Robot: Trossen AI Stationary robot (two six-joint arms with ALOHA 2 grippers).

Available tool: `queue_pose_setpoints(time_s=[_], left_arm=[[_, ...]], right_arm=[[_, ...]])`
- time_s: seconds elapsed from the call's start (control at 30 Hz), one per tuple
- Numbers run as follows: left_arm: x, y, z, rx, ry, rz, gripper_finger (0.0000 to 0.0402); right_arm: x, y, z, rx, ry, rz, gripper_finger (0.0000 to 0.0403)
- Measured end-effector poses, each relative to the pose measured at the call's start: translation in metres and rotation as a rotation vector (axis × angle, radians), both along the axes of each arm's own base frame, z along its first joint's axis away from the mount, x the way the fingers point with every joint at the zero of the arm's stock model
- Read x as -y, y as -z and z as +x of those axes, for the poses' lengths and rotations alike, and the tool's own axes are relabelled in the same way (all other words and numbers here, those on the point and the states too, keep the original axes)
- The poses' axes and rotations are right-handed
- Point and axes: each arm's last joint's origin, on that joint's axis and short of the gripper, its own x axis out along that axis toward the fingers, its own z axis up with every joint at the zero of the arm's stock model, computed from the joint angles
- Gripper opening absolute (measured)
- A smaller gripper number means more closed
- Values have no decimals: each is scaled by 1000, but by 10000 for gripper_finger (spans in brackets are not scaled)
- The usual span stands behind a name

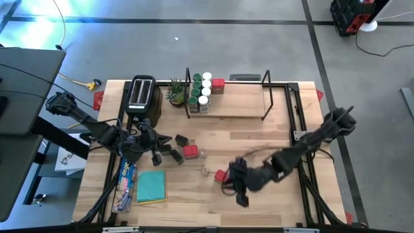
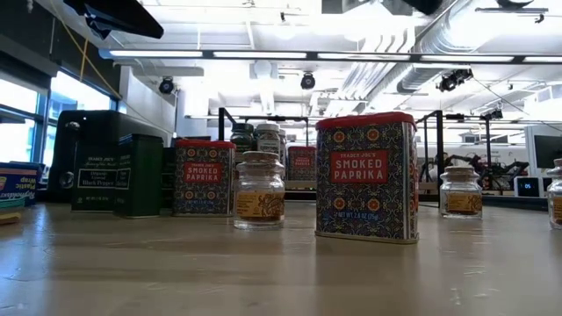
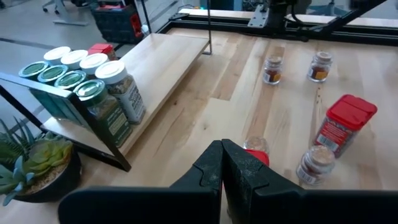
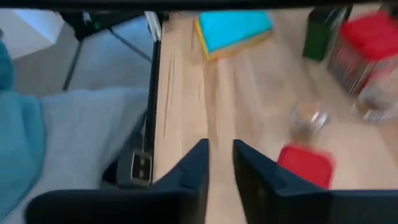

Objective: Shelf spices
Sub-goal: Put the bottom red seasoning can on the shelf aligned with the other red seasoning can

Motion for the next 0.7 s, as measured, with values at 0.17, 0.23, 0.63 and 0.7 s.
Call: queue_pose_setpoints(time_s=[0.17, 0.23, 0.63, 0.7], left_arm=[[0, 0, 0, -3, 7, -5, 3], [0, 0, 0, -4, 9, -6, 3], [0, 0, 0, -2, 7, -9, 3], [0, 0, 0, 0, 3, -6, 3]], right_arm=[[-23, 35, 3, -20, 125, -109, 156], [-25, 52, 8, -20, 185, -193, 196], [-24, 77, 18, -21, 242, -338, 299], [-23, 79, 19, -19, 283, -336, 299]])
